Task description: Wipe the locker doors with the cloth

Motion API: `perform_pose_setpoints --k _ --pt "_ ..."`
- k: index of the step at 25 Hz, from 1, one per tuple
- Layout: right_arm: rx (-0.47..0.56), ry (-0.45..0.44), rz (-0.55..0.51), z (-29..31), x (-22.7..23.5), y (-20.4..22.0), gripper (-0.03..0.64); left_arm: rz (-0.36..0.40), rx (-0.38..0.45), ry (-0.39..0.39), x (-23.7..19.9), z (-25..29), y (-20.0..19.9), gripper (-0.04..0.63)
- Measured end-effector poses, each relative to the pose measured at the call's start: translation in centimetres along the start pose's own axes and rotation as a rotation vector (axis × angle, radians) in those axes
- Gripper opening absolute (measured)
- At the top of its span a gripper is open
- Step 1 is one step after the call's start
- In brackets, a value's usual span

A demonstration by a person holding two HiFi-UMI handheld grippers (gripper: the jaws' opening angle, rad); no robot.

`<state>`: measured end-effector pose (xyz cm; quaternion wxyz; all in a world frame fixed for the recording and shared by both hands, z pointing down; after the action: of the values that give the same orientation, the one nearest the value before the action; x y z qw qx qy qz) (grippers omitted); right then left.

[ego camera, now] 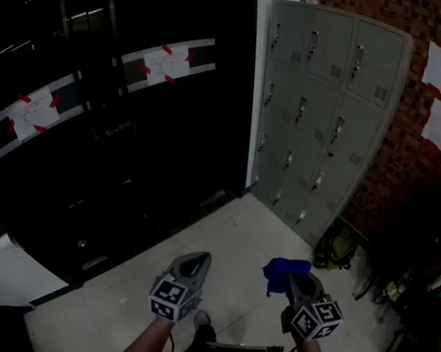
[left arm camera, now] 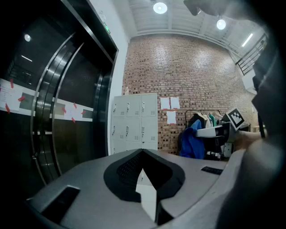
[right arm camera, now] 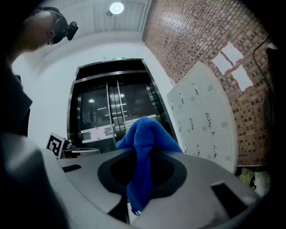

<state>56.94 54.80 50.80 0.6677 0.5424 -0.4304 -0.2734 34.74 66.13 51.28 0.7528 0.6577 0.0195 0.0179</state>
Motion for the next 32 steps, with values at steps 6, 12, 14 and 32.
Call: perform_pose_setpoints --k 6,12,14,32 --pt "-0.006 0.046 0.008 12.5 5.3 -0.3 0.066 0.005 -0.022 0.042 -9.1 10.5 0.6 0.005" --pt "0.055 0.057 0.000 25.5 7.9 -4.5 0.066 0.008 0.001 0.061 -20.0 18.9 -2.6 0.005" --pt "0.060 0.082 0.021 28.9 9.4 -4.9 0.066 -0.001 -0.017 0.060 -23.0 22.1 -2.6 0.005" --pt "0.095 0.130 -0.026 63.9 33.6 -14.6 0.066 0.035 0.043 0.185 -41.8 63.6 -10.0 0.005"
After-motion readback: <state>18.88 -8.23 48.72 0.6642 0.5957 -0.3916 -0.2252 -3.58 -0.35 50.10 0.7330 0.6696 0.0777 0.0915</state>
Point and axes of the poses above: the fingertips, and each gripper's own axes: z forward along the fingers, x to its right, y out of its underside, the point moved 4 cm from there along -z, backward along the fingers, and after that the axes turned 2 degrees about y, right-handed, at the moved point
